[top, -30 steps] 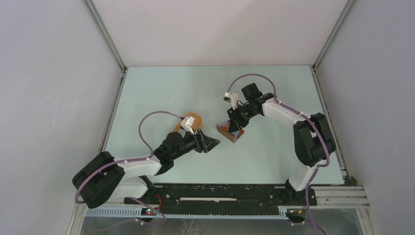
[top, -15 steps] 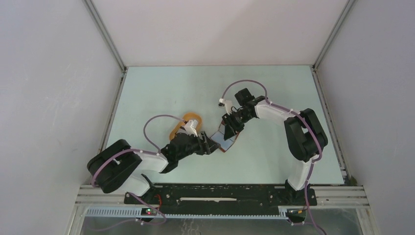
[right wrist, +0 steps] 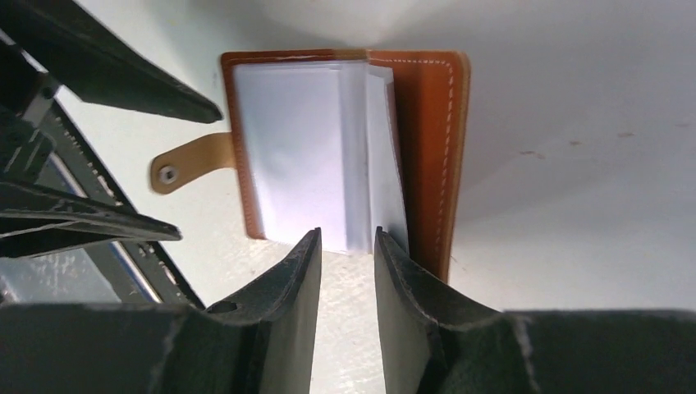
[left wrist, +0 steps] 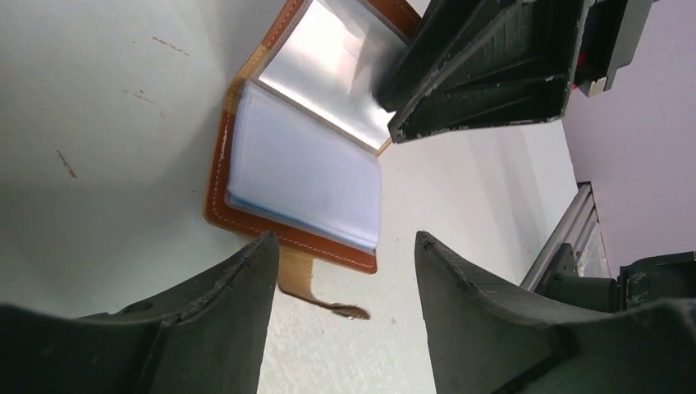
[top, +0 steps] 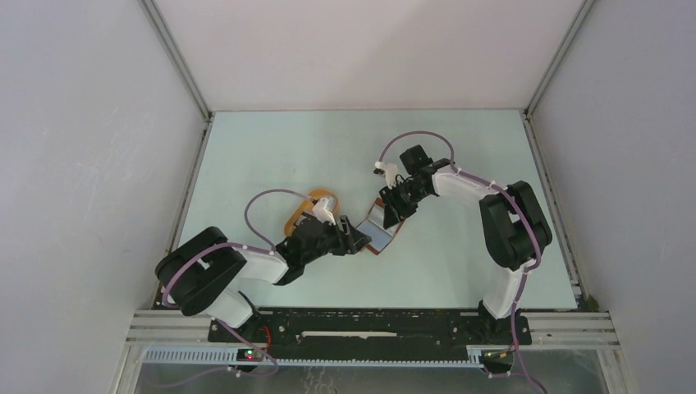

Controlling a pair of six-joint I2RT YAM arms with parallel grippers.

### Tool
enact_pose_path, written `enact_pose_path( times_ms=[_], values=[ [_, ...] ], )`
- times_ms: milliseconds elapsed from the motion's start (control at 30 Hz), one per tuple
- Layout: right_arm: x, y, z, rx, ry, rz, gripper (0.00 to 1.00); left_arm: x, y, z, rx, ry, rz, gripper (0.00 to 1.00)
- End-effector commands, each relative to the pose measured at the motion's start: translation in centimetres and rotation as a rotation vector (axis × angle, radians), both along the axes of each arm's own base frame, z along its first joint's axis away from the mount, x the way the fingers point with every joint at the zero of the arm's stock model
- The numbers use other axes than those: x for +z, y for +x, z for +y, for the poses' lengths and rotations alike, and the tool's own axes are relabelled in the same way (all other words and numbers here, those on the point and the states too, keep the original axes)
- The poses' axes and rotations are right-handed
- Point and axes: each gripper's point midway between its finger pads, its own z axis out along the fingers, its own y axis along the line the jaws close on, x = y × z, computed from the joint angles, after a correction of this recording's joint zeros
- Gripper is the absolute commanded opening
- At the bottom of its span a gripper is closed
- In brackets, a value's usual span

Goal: Put the credit cards into the card holder
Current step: Open the card holder at the center of the board.

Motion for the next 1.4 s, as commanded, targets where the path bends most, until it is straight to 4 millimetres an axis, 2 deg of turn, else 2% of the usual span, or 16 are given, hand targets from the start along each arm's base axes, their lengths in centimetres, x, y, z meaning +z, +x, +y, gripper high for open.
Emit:
enact_pose_path(
  times_ms=[0, 100, 233, 367, 500, 800, 967, 1133, 1267, 1333, 1367],
  values=[
    [-0.5, 2.3, -1.4, -0.082, -0.075, -0.059, 0.37, 2.1, 1.0, -0.7, 0.005, -0.022, -0.059, 0.66],
    [-1.4, 2.4, -2.0, -0.101, -0.094, -0.035, 0.37, 2.5, 1.1, -0.8, 0.001, -0.022, -0.068, 0.66],
    [-0.8, 2.0, -1.4, -0.082, -0.058, -0.024, 0.37, 3.0, 1.4, -0.9, 0.001, -0.016, -0.086, 0.66],
    [0.9, 1.2, -0.3, -0.032, 0.017, -0.025, 0.37, 3.5, 1.8, -0.8, 0.002, -0.011, -0.103, 0.66],
    [3.6, 0.7, 0.4, 0.016, 0.093, -0.074, 0.37, 4.0, 1.8, -0.5, 0.001, -0.005, -0.124, 0.65],
    [7.2, -1.1, 1.1, 0.136, 0.196, -0.170, 0.37, 5.8, 0.9, 1.1, 0.008, -0.010, -0.198, 0.65],
    [9.6, -1.6, 0.8, 0.183, 0.233, -0.274, 0.38, 6.7, 0.5, 2.5, 0.013, 0.044, -0.251, 0.66],
    [11.9, -2.7, 0.4, 0.255, 0.259, -0.384, 0.38, 7.8, 0.7, 5.3, 0.069, 0.155, -0.336, 0.66],
    [15.2, -3.1, -0.5, 0.302, 0.227, -0.581, 0.39, 9.3, 0.8, 8.7, 0.162, 0.243, -0.415, 0.69],
    [17.7, -3.2, -1.2, 0.282, 0.224, -0.694, 0.42, 9.8, 0.8, 10.5, 0.217, 0.276, -0.445, 0.79],
    [18.7, -3.2, -1.5, 0.268, 0.226, -0.739, 0.49, 9.8, 0.8, 11.3, 0.249, 0.288, -0.453, 0.87]
  ],
)
